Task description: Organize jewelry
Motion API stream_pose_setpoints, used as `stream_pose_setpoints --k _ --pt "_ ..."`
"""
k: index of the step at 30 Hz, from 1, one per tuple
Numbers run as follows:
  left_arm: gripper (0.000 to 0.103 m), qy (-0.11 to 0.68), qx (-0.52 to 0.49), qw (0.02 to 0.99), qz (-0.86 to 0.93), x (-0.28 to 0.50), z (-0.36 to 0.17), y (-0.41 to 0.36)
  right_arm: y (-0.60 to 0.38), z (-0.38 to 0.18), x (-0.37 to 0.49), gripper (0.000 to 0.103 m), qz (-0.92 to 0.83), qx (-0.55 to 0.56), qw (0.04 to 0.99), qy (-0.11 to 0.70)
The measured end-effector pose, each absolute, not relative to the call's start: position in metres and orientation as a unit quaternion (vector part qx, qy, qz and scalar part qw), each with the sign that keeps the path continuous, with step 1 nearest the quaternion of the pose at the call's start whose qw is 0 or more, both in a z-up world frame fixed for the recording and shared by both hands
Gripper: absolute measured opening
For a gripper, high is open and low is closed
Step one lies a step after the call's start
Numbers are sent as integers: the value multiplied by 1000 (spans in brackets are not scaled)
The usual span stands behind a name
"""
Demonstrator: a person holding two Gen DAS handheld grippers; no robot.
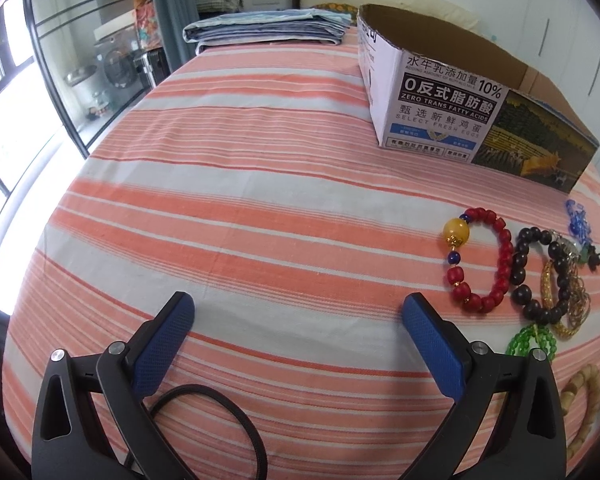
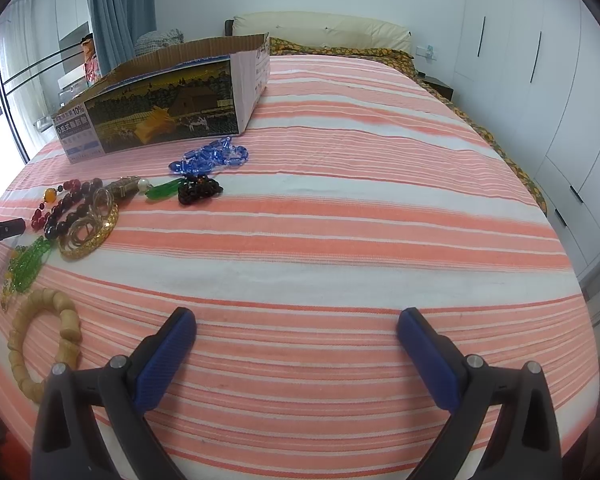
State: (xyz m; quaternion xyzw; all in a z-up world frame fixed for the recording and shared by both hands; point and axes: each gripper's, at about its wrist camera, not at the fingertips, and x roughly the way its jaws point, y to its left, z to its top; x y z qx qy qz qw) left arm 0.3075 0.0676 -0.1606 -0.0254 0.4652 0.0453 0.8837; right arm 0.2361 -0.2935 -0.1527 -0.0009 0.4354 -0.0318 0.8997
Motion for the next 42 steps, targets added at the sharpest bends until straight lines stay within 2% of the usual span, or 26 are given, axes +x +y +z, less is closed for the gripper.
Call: stream_pose_setpoints --k 42 --pt "103 468 -23 883 38 306 -161 65 -297 -153 242 103 -27 0 894 448"
